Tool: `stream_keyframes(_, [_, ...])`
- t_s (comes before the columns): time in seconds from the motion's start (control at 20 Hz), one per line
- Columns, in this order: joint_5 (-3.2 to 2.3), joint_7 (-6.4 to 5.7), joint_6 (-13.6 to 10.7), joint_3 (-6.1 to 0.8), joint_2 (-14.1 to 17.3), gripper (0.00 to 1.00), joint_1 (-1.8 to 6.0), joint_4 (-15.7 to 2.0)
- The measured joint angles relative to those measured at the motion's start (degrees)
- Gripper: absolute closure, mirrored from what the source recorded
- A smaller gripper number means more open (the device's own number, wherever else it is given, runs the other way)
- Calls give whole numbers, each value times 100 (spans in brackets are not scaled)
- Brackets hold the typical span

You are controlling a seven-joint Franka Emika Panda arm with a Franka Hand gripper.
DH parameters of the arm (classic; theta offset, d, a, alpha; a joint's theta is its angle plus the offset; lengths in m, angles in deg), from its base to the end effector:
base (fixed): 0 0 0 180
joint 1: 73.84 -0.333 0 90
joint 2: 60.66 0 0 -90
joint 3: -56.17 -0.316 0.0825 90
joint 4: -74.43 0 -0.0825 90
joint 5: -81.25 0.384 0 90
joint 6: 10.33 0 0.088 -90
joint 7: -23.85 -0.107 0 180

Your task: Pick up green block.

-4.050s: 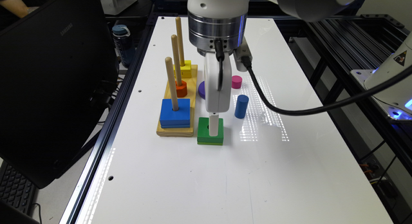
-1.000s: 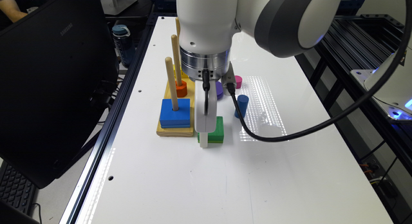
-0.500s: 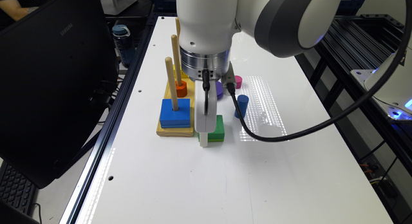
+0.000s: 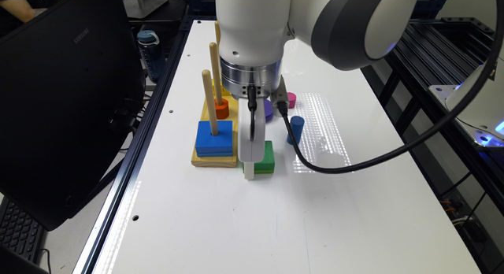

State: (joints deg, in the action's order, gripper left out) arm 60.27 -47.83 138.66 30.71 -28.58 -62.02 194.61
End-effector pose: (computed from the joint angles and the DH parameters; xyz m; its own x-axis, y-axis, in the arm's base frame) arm 0.5611 0.1457 0.1748 0.7250 -0.6883 -0.0258 -0.6887 -0.7239 -0.0405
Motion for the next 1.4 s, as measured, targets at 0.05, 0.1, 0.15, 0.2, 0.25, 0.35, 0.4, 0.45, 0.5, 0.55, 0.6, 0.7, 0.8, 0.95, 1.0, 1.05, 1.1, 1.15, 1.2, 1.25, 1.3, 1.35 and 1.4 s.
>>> stream_keyframes(0.05, [0, 0, 0, 0, 0, 0, 0, 0])
stream_keyframes(0.1, [0, 0, 0, 0, 0, 0, 0, 0])
stream_keyframes(0.15, [0, 0, 0, 0, 0, 0, 0, 0])
stream_keyframes(0.2, [0, 0, 0, 0, 0, 100, 0, 0])
stream_keyframes(0.25, [0, 0, 0, 0, 0, 100, 0, 0])
stream_keyframes(0.35, [0, 0, 0, 0, 0, 100, 0, 0])
stream_keyframes(0.4, [0, 0, 0, 0, 0, 100, 0, 0])
stream_keyframes(0.45, [0, 0, 0, 0, 0, 100, 0, 1])
stream_keyframes(0.5, [0, 0, 2, -2, 0, 100, 2, 1])
stream_keyframes(0.55, [0, 0, 2, -2, 0, 100, 3, 2])
stream_keyframes(0.6, [0, 0, 2, -3, 0, 100, 3, 2])
stream_keyframes(0.7, [0, 0, 2, -3, 0, 100, 3, 2])
stream_keyframes(0.8, [0, 0, 3, -3, 0, 100, 4, 2])
stream_keyframes(0.95, [1, 0, 3, -6, -5, 100, 5, 2])
stream_keyframes(1.0, [3, 0, 3, -12, -17, 100, 8, 2])
stream_keyframes(1.05, [6, 0, 2, -19, -33, 100, 12, 3])
stream_keyframes(1.1, [14, 0, -8, -29, -67, 100, 16, 6])
stream_keyframes(1.15, [30, 0, -36, -47, -128, 100, 23, 11])
stream_keyframes(1.2, [45, 1, -77, -67, -182, 100, 30, 15])
stream_keyframes(1.25, [60, 1, -119, -95, -238, 100, 44, 26])
stream_keyframes(1.3, [64, 1, -149, -118, -279, 100, 60, 39])
stream_keyframes(1.35, [65, 1, -165, -131, -299, 100, 72, 47])
stream_keyframes(1.4, [65, 1, -167, -134, -302, 100, 78, 51])
